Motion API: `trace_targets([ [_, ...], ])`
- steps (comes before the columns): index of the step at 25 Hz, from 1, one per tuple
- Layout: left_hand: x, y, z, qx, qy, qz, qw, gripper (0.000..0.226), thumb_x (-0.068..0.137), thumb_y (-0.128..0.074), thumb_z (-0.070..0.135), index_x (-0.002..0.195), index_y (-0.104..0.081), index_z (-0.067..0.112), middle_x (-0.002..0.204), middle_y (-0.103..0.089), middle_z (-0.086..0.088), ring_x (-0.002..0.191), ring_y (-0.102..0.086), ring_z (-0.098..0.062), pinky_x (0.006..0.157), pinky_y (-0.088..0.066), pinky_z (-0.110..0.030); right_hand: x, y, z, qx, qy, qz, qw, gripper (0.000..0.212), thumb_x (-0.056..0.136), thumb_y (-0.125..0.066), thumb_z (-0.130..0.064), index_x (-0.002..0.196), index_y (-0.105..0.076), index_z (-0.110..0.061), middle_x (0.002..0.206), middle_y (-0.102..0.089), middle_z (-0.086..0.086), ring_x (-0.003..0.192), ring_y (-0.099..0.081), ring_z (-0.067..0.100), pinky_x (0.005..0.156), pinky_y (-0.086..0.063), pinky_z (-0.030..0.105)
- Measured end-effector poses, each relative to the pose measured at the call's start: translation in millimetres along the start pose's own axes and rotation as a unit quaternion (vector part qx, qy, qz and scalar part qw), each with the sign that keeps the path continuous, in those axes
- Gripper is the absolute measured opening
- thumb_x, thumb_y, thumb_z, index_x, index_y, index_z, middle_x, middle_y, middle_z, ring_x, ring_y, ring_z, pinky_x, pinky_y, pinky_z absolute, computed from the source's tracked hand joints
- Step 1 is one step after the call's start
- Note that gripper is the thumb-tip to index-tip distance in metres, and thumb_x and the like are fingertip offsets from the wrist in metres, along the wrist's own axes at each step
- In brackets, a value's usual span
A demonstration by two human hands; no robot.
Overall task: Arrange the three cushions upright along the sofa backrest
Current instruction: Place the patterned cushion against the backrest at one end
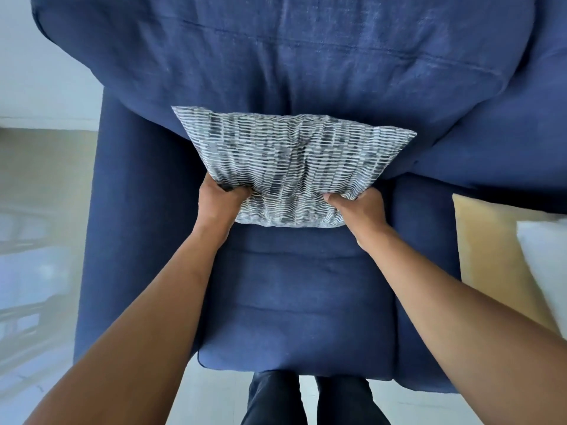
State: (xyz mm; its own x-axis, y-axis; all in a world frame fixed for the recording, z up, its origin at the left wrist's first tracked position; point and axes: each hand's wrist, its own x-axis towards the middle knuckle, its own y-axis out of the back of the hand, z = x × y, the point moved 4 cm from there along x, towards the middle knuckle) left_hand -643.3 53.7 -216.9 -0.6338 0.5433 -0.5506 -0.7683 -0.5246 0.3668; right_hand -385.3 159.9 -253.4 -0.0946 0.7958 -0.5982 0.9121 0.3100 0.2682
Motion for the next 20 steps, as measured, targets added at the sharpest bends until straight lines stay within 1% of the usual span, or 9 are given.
trace_targets([
  [2,19.9,-9.8,-15.1,0.026,0.018,-0.007,0.999,0.059,0.074,-0.085,0.001,0.126,-0.062,0.013,0.113,-0.078,0.001,0.106,-0.074,-0.017,0.093,-0.059,-0.036,17.8,-8.8,9.4,-0.016,-0.008,-0.002,1.000,0.030,0.072,-0.088,-0.024,0.098,-0.078,-0.014,0.099,-0.082,-0.004,0.099,-0.077,0.020,0.092,-0.061,0.039],
  [4,33.7,-14.9,-28.6,0.044,0.034,-0.007,0.998,0.056,0.073,-0.087,0.009,0.122,-0.062,0.020,0.110,-0.076,0.008,0.105,-0.071,-0.013,0.093,-0.057,-0.034,27.7,-15.5,15.7,-0.034,-0.016,-0.006,0.999,0.022,0.076,-0.086,-0.020,0.096,-0.077,-0.019,0.099,-0.081,-0.004,0.100,-0.076,0.022,0.091,-0.061,0.039],
  [7,47.7,-16.4,-38.0,0.051,0.042,-0.009,0.998,0.053,0.072,-0.088,0.022,0.119,-0.063,0.027,0.111,-0.076,0.011,0.107,-0.071,-0.011,0.099,-0.057,-0.038,34.9,-20.7,20.9,-0.050,-0.021,0.004,0.999,0.032,0.074,-0.085,-0.026,0.104,-0.079,-0.018,0.104,-0.081,-0.003,0.103,-0.076,0.022,0.095,-0.061,0.044],
  [11,45.3,-9.9,-37.5,0.078,0.033,-0.015,0.996,0.055,0.076,-0.084,0.031,0.127,-0.062,0.027,0.115,-0.076,0.012,0.109,-0.071,-0.012,0.103,-0.057,-0.043,28.2,-15.6,15.5,-0.060,-0.013,0.007,0.998,0.031,0.080,-0.084,-0.025,0.109,-0.077,-0.017,0.106,-0.079,-0.007,0.106,-0.073,0.018,0.099,-0.058,0.040],
  [14,26.3,-3.8,-30.4,0.106,0.020,-0.004,0.994,0.051,0.084,-0.078,0.040,0.128,-0.060,0.022,0.113,-0.073,0.010,0.110,-0.070,-0.016,0.100,-0.056,-0.041,17.0,-8.2,10.8,-0.061,-0.015,0.015,0.998,0.046,0.075,-0.083,-0.036,0.116,-0.072,-0.021,0.110,-0.078,-0.010,0.108,-0.072,0.016,0.102,-0.057,0.042],
  [16,3.9,-1.0,-25.9,0.117,0.011,-0.009,0.993,0.054,0.088,-0.073,0.044,0.135,-0.058,0.022,0.122,-0.071,0.008,0.117,-0.067,-0.018,0.101,-0.054,-0.039,7.9,-2.8,10.0,-0.054,-0.011,0.011,0.998,0.052,0.069,-0.080,-0.045,0.116,-0.069,-0.027,0.115,-0.077,-0.010,0.113,-0.070,0.014,0.105,-0.055,0.045],
  [18,-23.1,0.5,-23.8,0.113,0.013,-0.029,0.993,0.064,0.092,-0.070,0.043,0.150,-0.049,0.023,0.141,-0.064,0.007,0.129,-0.061,-0.016,0.109,-0.049,-0.039,-11.7,1.8,0.2,-0.047,-0.007,0.018,0.999,0.055,0.072,-0.079,-0.046,0.121,-0.067,-0.026,0.124,-0.072,-0.011,0.123,-0.065,0.013,0.110,-0.051,0.042],
  [19,-37.4,0.5,-24.6,0.110,0.018,-0.042,0.993,0.070,0.094,-0.069,0.043,0.156,-0.042,0.022,0.143,-0.062,0.007,0.129,-0.060,-0.012,0.110,-0.047,-0.037,-24.2,3.8,-5.5,-0.048,-0.004,0.017,0.999,0.055,0.078,-0.079,-0.041,0.128,-0.065,-0.023,0.127,-0.068,-0.012,0.127,-0.061,0.013,0.112,-0.047,0.037],
  [20,-51.6,1.0,-24.5,0.115,0.021,-0.054,0.992,0.073,0.097,-0.067,0.042,0.160,-0.038,0.021,0.136,-0.063,0.011,0.121,-0.062,-0.005,0.105,-0.047,-0.031,-37.0,6.5,-9.6,-0.054,0.000,0.015,0.998,0.058,0.085,-0.079,-0.035,0.137,-0.061,-0.017,0.128,-0.064,-0.012,0.129,-0.057,0.012,0.113,-0.044,0.033],
])
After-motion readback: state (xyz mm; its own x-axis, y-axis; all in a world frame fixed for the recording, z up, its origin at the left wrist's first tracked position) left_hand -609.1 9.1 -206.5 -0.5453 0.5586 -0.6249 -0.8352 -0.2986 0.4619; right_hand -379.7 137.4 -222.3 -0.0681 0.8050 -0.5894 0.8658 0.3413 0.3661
